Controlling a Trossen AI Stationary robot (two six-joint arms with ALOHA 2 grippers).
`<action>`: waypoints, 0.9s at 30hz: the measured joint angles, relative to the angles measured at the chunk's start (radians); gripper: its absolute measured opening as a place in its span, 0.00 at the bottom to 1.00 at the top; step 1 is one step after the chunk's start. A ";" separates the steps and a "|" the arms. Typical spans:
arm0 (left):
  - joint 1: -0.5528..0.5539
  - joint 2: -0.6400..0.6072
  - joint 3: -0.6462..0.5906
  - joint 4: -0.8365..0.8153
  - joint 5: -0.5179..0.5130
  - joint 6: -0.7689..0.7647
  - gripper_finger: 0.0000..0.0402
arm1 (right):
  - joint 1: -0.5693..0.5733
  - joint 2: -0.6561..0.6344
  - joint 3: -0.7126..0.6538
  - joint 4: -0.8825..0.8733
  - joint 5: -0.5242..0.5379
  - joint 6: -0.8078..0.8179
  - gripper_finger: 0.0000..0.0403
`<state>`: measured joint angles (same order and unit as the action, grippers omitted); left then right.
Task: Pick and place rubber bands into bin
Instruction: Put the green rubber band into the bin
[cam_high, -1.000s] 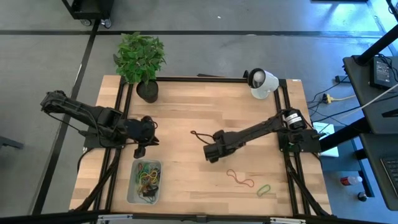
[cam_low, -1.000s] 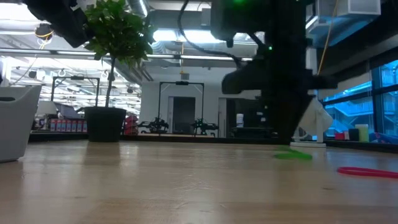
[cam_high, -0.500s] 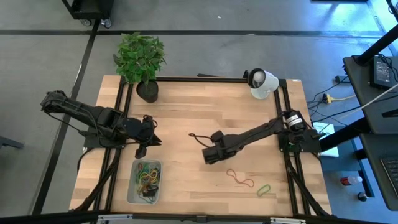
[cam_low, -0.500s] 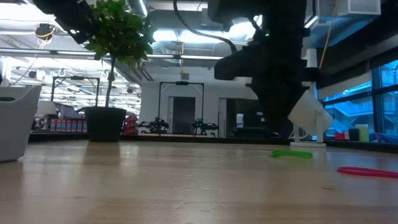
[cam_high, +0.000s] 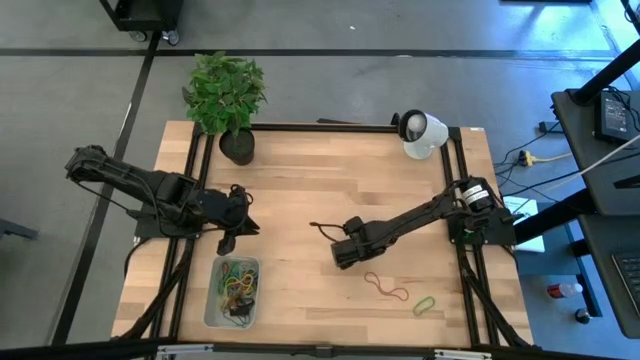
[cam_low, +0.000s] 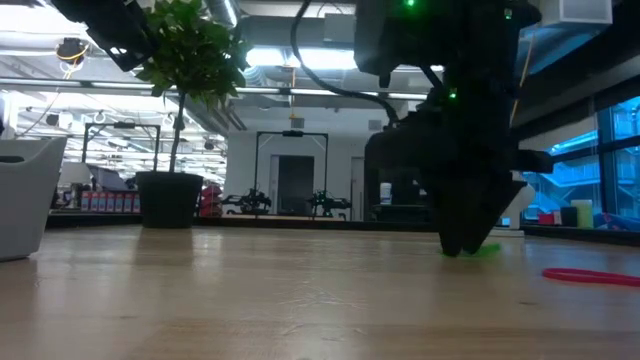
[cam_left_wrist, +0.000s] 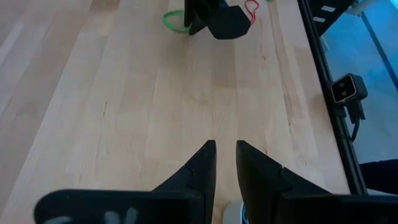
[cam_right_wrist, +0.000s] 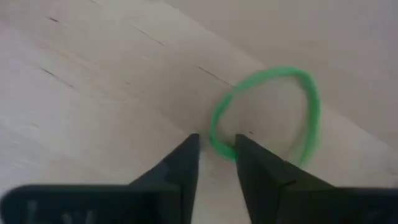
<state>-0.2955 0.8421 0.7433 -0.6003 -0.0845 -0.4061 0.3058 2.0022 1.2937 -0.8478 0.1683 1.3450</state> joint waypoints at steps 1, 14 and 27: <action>0.000 0.000 0.000 0.000 0.000 0.000 0.14 | 0.001 -0.003 -0.011 0.012 -0.017 0.001 0.25; 0.000 0.000 0.000 0.030 -0.006 0.036 0.17 | 0.031 0.008 0.133 -0.026 0.016 -0.019 0.01; 0.000 0.036 0.001 0.168 -0.001 0.098 0.47 | 0.044 0.008 0.451 -0.040 0.289 -0.226 0.00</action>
<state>-0.2955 0.8777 0.7441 -0.4319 -0.0853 -0.3077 0.3501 2.0102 1.7449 -0.8879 0.4577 1.1194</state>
